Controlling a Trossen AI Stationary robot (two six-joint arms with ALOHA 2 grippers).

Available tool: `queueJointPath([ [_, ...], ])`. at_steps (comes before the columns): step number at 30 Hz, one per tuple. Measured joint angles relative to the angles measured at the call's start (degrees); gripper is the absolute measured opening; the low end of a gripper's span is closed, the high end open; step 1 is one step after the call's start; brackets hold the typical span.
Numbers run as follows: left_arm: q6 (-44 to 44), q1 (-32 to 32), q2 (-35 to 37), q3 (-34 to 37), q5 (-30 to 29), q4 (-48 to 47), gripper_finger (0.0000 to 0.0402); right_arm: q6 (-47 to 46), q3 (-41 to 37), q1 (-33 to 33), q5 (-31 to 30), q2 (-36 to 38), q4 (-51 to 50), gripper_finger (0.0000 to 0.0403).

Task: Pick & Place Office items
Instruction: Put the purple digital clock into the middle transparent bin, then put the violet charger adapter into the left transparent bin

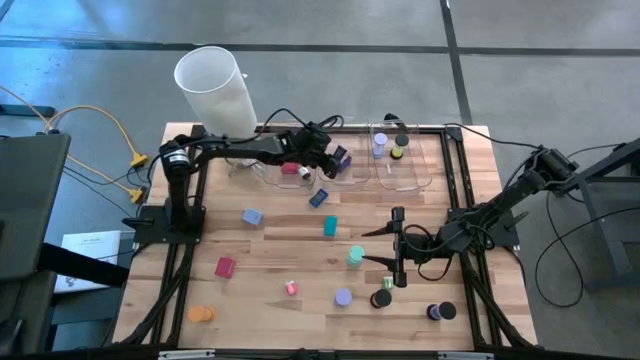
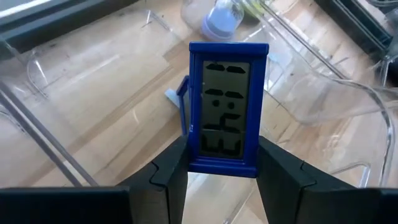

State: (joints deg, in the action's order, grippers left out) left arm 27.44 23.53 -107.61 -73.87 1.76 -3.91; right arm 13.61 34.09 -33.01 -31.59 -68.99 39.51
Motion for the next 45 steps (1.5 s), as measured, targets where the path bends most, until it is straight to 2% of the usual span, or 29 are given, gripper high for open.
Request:
queueJointPath([
  [8,0.0,0.0,0.0,0.0,-0.07,-0.52,0.0208,0.0,0.0,0.0,0.0,0.0,0.02,0.0217],
  [17,0.0,-0.02,0.75,0.0,0.43,-0.56,0.0215,-0.01,0.0,0.0,0.0,0.0,0.0,0.0217],
  [25,-3.41,-1.85,8.21,0.01,8.56,-1.76,0.0216,-0.16,0.0,0.0,0.16,0.0,-0.45,0.0217],
  [32,-8.6,-8.86,16.92,-0.02,9.36,-10.69,0.0216,-0.42,0.0,-0.59,4.09,0.0,-2.12,0.0217],
  [38,-9.53,-16.22,22.99,-0.02,9.27,-26.39,0.0216,-0.46,0.0,-1.9,11.57,-0.02,-2.1,0.0217],
  [40,-9.56,-18.71,24.01,-0.02,9.19,-31.61,0.0216,-0.48,0.0,-2.23,12.16,-0.02,-1.91,0.0217],
  [42,-9.53,-21.24,24.31,-0.02,8.85,-35.75,0.0216,-2.07,0.0,-2.33,9.61,-0.02,-1.27,0.0217],
  [45,-8.04,-24.45,24.22,0.0,8.45,-37.54,0.0216,-5.71,0.0,-2.19,0.12,-0.02,-1.09,0.0217],
])
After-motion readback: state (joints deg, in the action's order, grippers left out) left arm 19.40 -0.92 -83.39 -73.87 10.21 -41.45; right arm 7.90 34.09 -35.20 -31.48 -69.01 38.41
